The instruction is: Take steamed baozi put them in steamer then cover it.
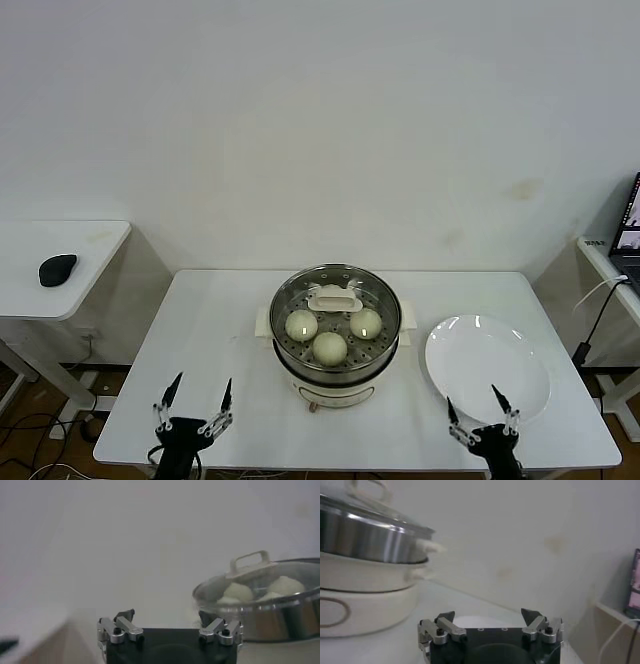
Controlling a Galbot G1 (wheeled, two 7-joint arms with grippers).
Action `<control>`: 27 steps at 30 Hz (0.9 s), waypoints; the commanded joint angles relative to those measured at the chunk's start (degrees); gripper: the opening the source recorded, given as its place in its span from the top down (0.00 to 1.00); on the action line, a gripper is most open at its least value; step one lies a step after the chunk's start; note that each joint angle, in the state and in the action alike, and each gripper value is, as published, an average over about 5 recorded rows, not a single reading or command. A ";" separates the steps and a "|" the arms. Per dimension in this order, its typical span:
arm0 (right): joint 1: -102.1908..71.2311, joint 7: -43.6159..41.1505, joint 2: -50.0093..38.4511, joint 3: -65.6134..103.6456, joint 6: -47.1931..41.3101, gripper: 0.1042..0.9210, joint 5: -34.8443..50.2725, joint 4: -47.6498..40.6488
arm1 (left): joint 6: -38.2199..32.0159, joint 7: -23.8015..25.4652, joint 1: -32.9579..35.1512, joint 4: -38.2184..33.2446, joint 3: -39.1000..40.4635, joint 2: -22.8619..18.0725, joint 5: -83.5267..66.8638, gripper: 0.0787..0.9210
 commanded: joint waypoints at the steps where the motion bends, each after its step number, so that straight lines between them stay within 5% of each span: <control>1: -4.66 0.08 -2.15 -3.34 0.27 0.12 2.53 2.52 | -7.83 -0.34 5.27 5.85 -2.02 -0.89 -11.89 0.12; 27: -5.34 0.22 -0.83 -4.96 -0.02 0.12 -0.74 2.75 | -5.93 0.69 4.63 6.93 -1.50 -0.43 -7.90 0.12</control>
